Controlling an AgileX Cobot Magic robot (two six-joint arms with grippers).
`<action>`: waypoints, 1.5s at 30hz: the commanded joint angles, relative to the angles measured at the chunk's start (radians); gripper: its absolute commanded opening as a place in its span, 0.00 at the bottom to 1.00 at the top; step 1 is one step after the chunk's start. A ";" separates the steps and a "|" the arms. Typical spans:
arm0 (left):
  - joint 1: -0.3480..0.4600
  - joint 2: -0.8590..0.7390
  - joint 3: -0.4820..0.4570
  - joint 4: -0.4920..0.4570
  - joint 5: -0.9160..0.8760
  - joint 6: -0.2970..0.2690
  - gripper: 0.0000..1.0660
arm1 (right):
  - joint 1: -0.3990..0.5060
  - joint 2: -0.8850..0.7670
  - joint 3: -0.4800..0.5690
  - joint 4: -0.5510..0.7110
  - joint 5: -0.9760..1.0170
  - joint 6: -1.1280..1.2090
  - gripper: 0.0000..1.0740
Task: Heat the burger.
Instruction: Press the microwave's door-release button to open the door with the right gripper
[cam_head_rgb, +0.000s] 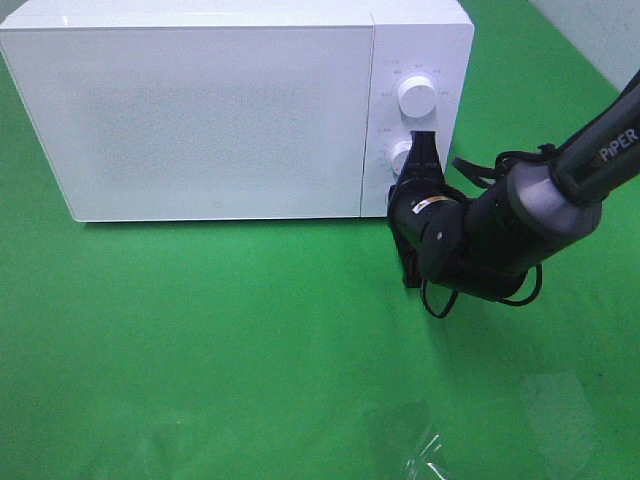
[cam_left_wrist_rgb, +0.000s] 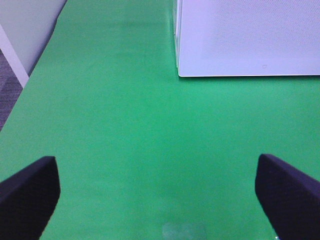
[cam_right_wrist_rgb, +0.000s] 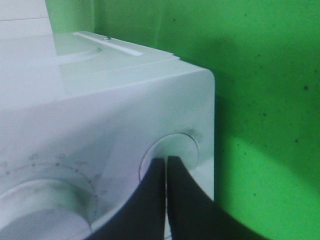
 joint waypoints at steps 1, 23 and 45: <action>0.005 -0.022 0.001 -0.003 -0.015 -0.004 0.93 | -0.008 0.014 -0.030 0.012 -0.005 0.006 0.00; 0.005 -0.022 0.001 -0.002 -0.015 -0.004 0.93 | -0.008 0.025 -0.079 0.066 -0.243 -0.039 0.00; 0.005 -0.022 0.001 -0.001 -0.015 -0.004 0.91 | -0.046 0.077 -0.181 0.014 -0.329 -0.085 0.00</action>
